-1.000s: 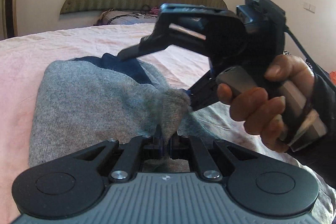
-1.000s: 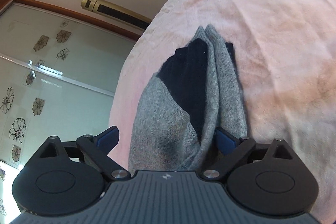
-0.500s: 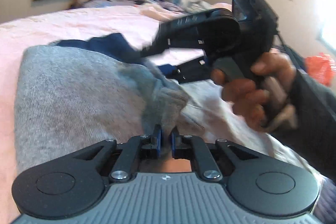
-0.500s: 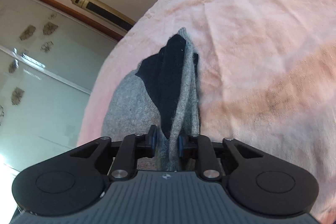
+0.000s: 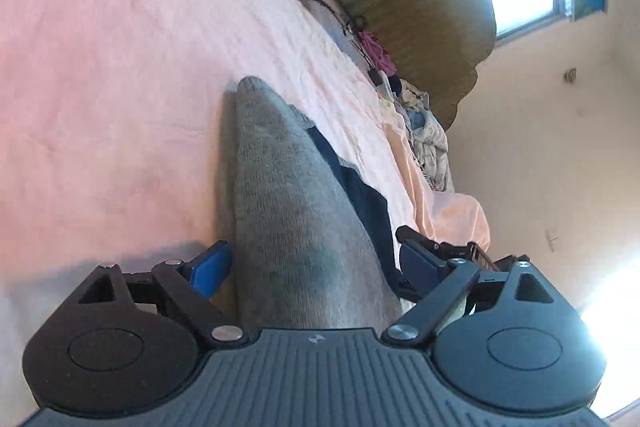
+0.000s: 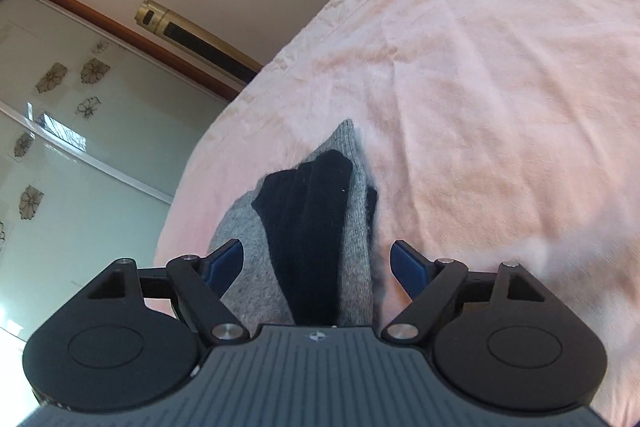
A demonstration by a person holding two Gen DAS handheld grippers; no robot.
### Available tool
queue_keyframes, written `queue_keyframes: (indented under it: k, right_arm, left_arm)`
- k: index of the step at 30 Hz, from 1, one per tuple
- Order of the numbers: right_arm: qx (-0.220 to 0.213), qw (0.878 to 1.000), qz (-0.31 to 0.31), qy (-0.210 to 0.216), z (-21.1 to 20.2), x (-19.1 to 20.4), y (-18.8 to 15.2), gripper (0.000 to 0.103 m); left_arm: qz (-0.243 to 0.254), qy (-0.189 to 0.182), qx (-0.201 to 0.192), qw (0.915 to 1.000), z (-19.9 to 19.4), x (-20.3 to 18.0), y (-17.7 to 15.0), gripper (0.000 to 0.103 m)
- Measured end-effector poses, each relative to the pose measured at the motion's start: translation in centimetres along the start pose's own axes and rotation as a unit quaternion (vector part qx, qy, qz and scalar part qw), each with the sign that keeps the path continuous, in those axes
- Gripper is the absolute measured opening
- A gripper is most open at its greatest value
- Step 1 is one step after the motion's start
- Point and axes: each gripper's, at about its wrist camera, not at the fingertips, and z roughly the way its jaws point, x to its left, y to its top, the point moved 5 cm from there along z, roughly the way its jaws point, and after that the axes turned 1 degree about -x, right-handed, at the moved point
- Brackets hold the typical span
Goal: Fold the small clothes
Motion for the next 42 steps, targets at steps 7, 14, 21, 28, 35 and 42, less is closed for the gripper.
queue_keyframes:
  k: [7,14,21,28,35,42]
  right_arm:
    - [0.015,0.999,-0.024,-0.034,3.1,0.8,0.0,0.029]
    - [-0.007,0.998,-0.062,-0.007,3.0,4.9,-0.9,0.025]
    - [-0.004,0.998,-0.053,0.025,7.5,9.3,-0.5,0.039]
    - [0.055,0.997,-0.058,0.017,5.1,8.3,-5.9,0.058]
    - [0.094,0.99,-0.101,-0.004,3.1,8.5,-11.6,0.018]
    - [0.097,0.988,-0.12,-0.013,2.5,9.1,-12.9,0.028]
  left_arm:
    - [0.01,0.04,0.023,0.9989,4.8,0.9,2.1,0.033]
    - [0.113,0.046,-0.017,0.9924,-1.1,-1.9,3.3,0.031]
    - [0.113,0.168,-0.051,0.9778,-6.3,1.9,8.0,0.037]
    - [0.038,0.055,-0.006,0.9977,-10.8,4.1,1.4,0.062]
    - [0.059,0.077,-0.001,0.9953,-11.1,4.0,-2.2,0.013]
    - [0.211,0.175,-0.016,0.9617,-13.6,2.0,-3.7,0.021]
